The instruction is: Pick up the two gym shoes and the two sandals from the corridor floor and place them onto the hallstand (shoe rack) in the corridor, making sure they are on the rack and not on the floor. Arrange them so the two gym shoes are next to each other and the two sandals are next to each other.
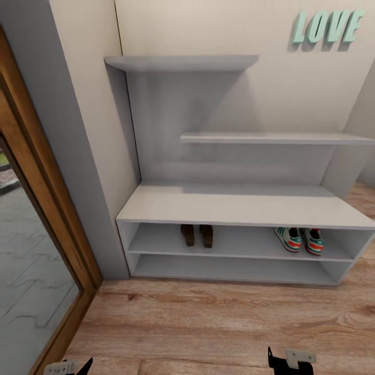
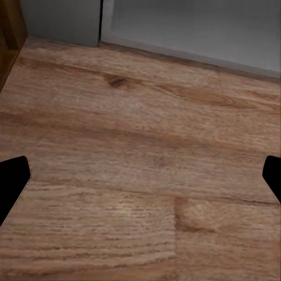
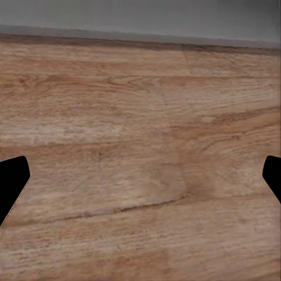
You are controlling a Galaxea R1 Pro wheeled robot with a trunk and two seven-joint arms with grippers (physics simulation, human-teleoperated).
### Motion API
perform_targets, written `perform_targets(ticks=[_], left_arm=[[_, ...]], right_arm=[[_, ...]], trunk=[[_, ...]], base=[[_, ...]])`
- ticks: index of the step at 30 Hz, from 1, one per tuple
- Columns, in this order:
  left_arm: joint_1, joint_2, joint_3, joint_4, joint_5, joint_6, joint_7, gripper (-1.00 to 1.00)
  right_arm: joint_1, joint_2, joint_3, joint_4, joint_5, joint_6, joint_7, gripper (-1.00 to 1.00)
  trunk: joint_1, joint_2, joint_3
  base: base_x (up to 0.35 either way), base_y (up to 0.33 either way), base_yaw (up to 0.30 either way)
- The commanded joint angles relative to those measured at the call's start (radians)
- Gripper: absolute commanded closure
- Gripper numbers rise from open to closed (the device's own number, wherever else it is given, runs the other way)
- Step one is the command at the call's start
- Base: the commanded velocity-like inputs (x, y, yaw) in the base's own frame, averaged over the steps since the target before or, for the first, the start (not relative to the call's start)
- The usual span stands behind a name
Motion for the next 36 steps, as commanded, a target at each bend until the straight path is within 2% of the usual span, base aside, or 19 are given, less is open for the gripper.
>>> perform_targets(ticks=[1, 12, 22, 36], left_arm=[[-0.001, -0.001, 0.006, 0.001, -0.002, -0.002, -0.004, -1.00], [-0.001, -0.005, 0.001, 0.001, -0.006, -0.005, 0.093, -1.00], [-0.001, -0.007, -0.003, 0.025, -0.006, -0.038, 0.107, -1.00], [-0.001, -0.005, 0.004, 0.044, -0.005, -0.049, 0.108, -1.00]], right_arm=[[-0.001, 0.001, -0.004, 0.001, -0.001, -0.004, 0.000, -1.00], [0.000, 0.013, -0.004, 0.017, -0.012, 0.000, 0.000, -1.00], [0.000, 0.022, -0.004, 0.024, -0.012, 0.001, 0.000, -1.00], [0.007, 0.025, -0.004, 0.025, -0.011, 0.002, 0.000, -1.00]], trunk=[[-0.004, 0.007, 0.002], [-0.046, 0.084, 0.037], [-0.085, 0.154, 0.068], [-0.138, 0.252, 0.112]], base=[[0.000, 0.000, 0.000], [0.000, 0.000, 0.000], [0.000, 0.000, 0.000], [0.000, 0.000, 0.000]])
